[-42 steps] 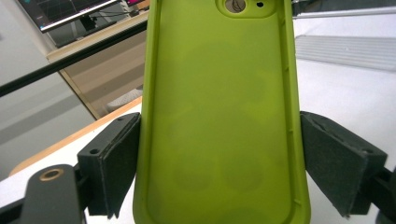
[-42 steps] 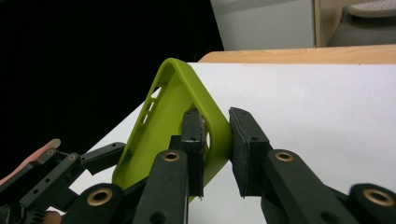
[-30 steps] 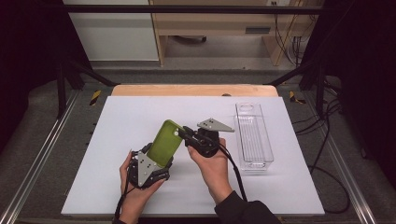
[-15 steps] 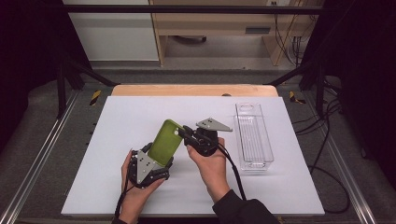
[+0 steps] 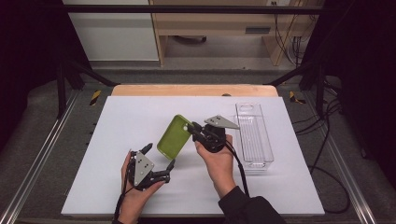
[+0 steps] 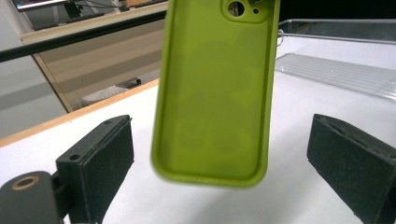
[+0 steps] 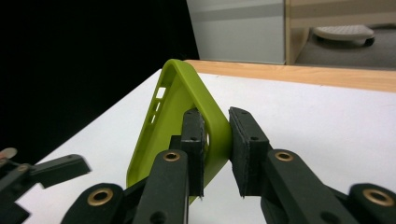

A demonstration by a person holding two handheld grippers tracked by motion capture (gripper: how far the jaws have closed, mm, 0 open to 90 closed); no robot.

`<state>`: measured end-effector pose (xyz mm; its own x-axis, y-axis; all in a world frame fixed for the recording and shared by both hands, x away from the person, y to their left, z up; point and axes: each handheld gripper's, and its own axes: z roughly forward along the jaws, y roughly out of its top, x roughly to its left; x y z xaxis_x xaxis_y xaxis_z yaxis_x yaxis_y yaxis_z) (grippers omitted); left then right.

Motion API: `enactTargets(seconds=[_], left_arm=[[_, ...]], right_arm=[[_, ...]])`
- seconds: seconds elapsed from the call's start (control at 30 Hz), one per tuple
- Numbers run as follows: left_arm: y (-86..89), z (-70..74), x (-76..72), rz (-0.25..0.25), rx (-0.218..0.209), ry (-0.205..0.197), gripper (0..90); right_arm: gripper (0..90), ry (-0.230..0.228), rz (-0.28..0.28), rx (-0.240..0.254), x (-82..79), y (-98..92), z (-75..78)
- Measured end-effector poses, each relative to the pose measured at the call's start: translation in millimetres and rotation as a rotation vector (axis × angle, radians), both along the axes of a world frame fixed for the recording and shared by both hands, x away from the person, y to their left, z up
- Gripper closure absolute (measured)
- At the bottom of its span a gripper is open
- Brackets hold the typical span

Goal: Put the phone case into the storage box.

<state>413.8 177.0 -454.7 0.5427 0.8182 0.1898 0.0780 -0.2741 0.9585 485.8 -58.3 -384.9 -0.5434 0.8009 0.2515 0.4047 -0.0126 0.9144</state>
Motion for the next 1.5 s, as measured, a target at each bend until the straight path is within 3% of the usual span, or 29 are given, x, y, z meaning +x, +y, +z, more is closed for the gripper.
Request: enactTargets(seconds=[0.07,0.2,0.23,0.27,0.33,0.53,0.7,1.13,1.27,1.5], left_arm=[[4.4,2.3,-0.7,-0.004,-0.025,-0.006,6.7],[12.2,3.0,-2.1,-0.012,-0.062,0.027,4.7],[18.5,3.1,-2.5,-0.015,-0.096,0.042,4.4],[18.5,3.1,-2.5,-0.015,-0.096,0.042,4.1],[28.7,3.7,-1.8,-0.003,-0.137,0.054,4.1],[44.7,3.3,1.4,0.027,-0.179,0.067,4.7],[57.9,0.1,4.7,0.037,-0.206,0.105,4.6],[56.9,-1.0,2.5,0.039,-0.155,0.090,4.1],[54.5,-2.1,2.5,0.032,-0.124,0.091,4.2],[51.7,-3.7,3.4,0.028,-0.112,0.098,4.1]], right_arm=[[76.5,-0.020,-0.012,-0.016,1.9,-9.2,1.8],[76.5,-0.046,-0.019,-0.014,2.4,-22.0,4.8],[76.5,-0.056,-0.014,-0.007,2.5,-24.8,5.7],[76.5,-0.056,-0.014,-0.007,2.5,-24.8,5.7],[76.5,-0.076,-0.014,-0.015,2.0,-32.5,8.5],[76.4,-0.074,-0.007,-0.010,3.5,-46.6,8.4],[76.5,-0.085,-0.001,-0.020,7.0,-56.0,12.4],[76.5,-0.093,-0.030,-0.010,10.5,-82.9,20.8],[76.5,-0.094,-0.031,-0.026,10.9,-89.9,24.7],[76.4,-0.094,-0.032,-0.048,12.9,-98.7,29.7]])
